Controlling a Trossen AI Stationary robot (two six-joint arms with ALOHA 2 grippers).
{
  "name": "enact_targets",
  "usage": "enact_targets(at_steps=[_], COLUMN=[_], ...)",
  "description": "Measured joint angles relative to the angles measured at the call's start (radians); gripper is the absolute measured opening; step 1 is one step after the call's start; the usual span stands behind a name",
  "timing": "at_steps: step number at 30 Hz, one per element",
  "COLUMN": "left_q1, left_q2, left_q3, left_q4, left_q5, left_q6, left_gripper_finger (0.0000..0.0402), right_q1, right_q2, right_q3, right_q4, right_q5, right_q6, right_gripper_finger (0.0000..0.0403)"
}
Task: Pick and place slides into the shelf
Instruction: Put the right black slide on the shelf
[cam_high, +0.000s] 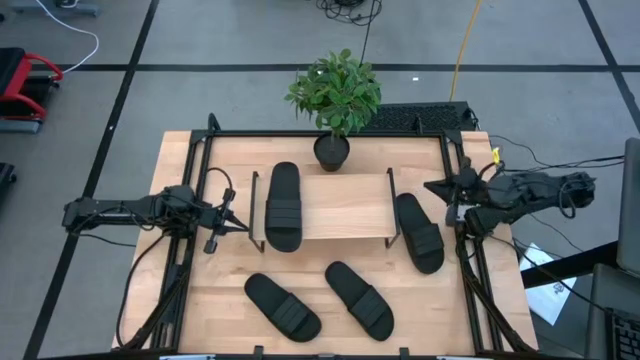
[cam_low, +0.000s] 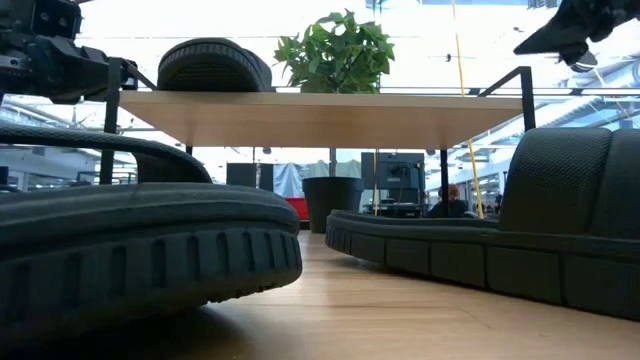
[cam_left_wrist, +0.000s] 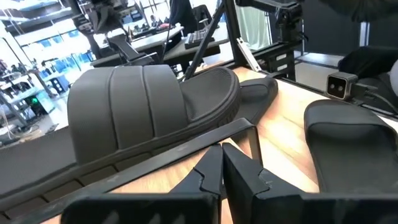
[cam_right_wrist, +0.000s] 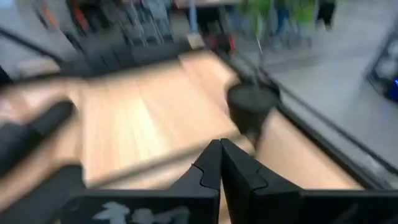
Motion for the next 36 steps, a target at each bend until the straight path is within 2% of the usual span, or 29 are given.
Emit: enact_targets(at_steps=[2, 6, 9, 12, 17, 22, 27, 31, 36], left_q1=[0.000, 0.000, 0.000, 0.000, 0.000, 0.000, 0.000, 0.000, 0.000], left_q2=[0.000, 0.001, 0.001, 0.001, -0.002, -0.001, -0.001, -0.001, -0.004], left_q3=[0.000, 0.000, 0.000, 0.000, 0.003, 0.002, 0.002, 0.002, 0.001], left_q4=[0.010, 0.018, 0.020, 0.029, 0.120, 0.226, 0.233, 0.191, 0.094], left_q5=[0.000, -0.001, -0.001, -0.003, -0.004, -0.011, -0.013, -0.010, -0.060], left_q6=[0.000, 0.005, 0.062, 0.116, 0.192, 0.225, 0.203, 0.149, 0.196], left_gripper_finger=[0.0020, 0.0013, 0.0004, 0.0005, 0.0020, 0.0022, 0.0008, 0.0003, 0.0011], right_q1=[-0.016, -0.067, -0.117, -0.185, -0.294, -0.383, -0.434, -0.464, -0.516], right_q2=[0.049, 0.111, 0.147, 0.198, 0.336, 0.466, 0.547, 0.584, 0.589], right_q3=[0.066, 0.161, 0.175, 0.175, 0.172, 0.172, 0.172, 0.169, 0.104], right_q4=[-0.126, -0.330, -0.367, -0.370, -0.434, -0.473, -0.440, -0.436, -0.466], right_q5=[-0.006, -0.115, -0.218, -0.364, -0.580, -0.713, -0.732, -0.733, -0.734], right_q6=[0.055, 0.125, 0.132, 0.127, -0.034, -0.289, -0.486, -0.526, -0.601], right_gripper_finger=[0.0000, 0.0000, 0.0000, 0.0000, 0.0000, 0.0000, 0.0000, 0.0000, 0.0000])
